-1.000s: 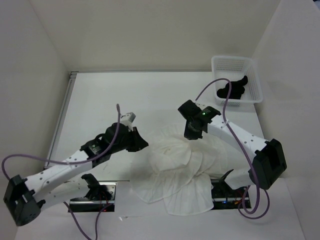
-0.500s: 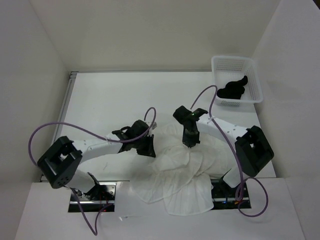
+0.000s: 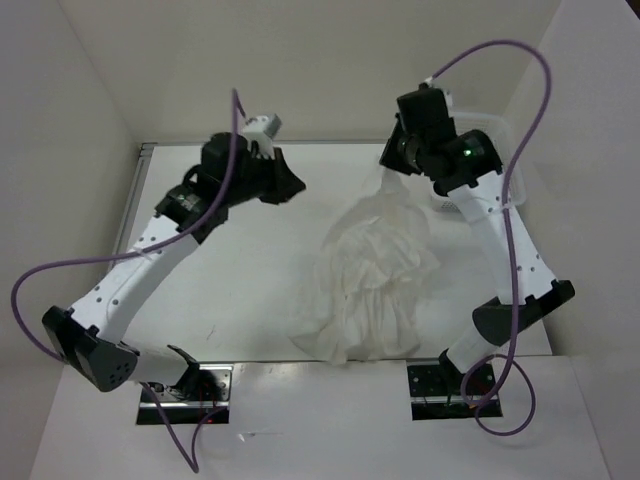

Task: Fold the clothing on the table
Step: Flatten the skirt out

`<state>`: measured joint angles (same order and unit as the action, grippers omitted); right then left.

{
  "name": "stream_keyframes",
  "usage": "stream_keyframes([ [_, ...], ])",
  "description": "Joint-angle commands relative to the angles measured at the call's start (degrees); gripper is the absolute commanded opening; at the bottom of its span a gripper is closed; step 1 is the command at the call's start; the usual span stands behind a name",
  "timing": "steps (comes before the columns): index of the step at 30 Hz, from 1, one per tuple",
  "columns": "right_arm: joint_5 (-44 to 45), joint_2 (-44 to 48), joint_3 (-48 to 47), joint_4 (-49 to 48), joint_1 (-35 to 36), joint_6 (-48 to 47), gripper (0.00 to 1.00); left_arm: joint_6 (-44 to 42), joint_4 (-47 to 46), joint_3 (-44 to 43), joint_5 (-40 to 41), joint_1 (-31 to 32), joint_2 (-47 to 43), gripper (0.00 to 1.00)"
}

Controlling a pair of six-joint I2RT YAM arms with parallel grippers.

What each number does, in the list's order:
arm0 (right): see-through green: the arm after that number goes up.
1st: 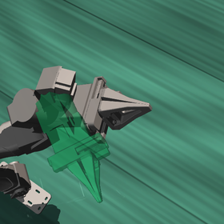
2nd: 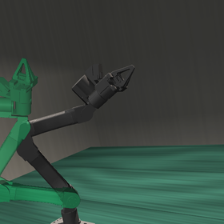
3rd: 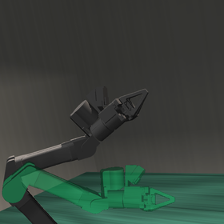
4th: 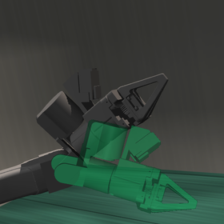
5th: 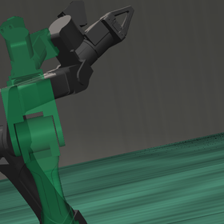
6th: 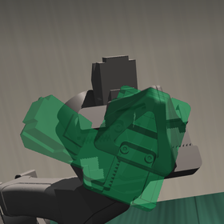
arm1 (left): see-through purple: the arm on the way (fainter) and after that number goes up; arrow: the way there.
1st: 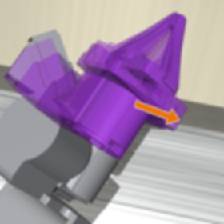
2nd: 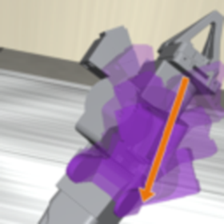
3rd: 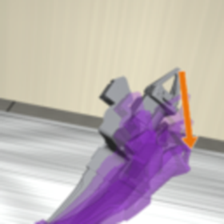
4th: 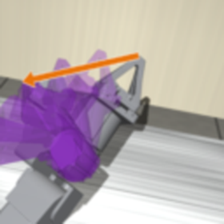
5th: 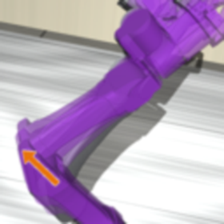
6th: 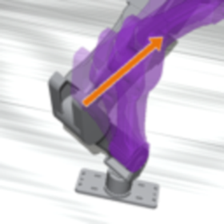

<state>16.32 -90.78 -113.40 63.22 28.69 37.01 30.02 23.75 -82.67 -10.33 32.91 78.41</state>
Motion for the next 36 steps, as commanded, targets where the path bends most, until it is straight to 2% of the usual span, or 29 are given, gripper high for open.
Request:
stream_keyframes([
  [1, 4.94, -5.70, -16.42, 9.53, 0.05, -5.54, 0.00, -5.67, 6.75, -6.95, 2.07, -4.67, -0.37, 0.00],
  [4, 3.48, -5.99, -23.52, 7.64, -0.73, -7.30, 0.00, -6.38, 7.63, -12.67, -1.00, -8.72, 0.68, 0.00],
  [8, 0.75, -6.51, -25.82, 7.62, -1.35, -7.31, 0.00, -6.38, 7.55, -12.17, -3.99, -10.41, 1.22, 0.00],
  [10, -0.58, -6.51, -24.15, 7.62, -1.35, -7.31, 0.00, -5.77, 6.76, -10.06, -4.52, -10.41, 1.22, 0.00],
  [15, -0.58, -2.83, -12.91, 8.23, -1.35, -7.31, 0.00, -4.53, 4.29, -2.68, -6.45, -11.64, -0.01, 0.00],
  [18, -4.44, 0.07, -5.18, 8.76, -1.35, -7.31, 0.00, -4.00, 2.88, -0.22, -7.77, -12.16, -0.54, 0.00],
  [19, -8.28, 4.17, 6.06, 8.76, -0.31, -4.96, 0.04, -3.48, 1.67, 2.23, -8.47, -12.69, -0.54, 0.00],
  [21, -11.73, 7.87, 15.62, 7.45, 1.89, -3.11, 0.35, -3.48, 0.96, 3.21, -9.18, -12.69, -1.06, 0.00],
  [22, -12.62, 9.82, 23.67, 6.83, 3.38, -1.70, 0.42, -2.96, 0.95, 4.18, -9.18, -12.69, -1.07, 0.00],
  [24, -11.58, 14.72, 27.52, 7.44, 5.77, 1.38, 0.52, -2.95, -0.19, 6.64, -9.18, -12.69, -1.07, 0.00],
  [27, -6.15, 17.65, 22.90, 9.37, 5.07, 5.16, 0.55, -2.95, -0.89, 7.18, -10.33, -11.29, 0.42, 0.00],
  [28, -6.12, 18.27, 20.27, 9.38, 4.28, 5.17, 0.55, -2.95, -1.42, 7.18, -11.02, -10.59, 1.73, 0.00],
  [30, -8.73, 17.66, 20.76, 5.00, 1.73, 4.39, 0.55, -1.64, -3.61, 7.18, -13.13, -9.44, 3.84, 0.00],
  [36, -10.87, 10.82, 35.07, -12.39, 0.41, 4.38, 0.53, 2.22, -9.93, 9.28, -15.69, -6.45, 5.79, 0.00],
])
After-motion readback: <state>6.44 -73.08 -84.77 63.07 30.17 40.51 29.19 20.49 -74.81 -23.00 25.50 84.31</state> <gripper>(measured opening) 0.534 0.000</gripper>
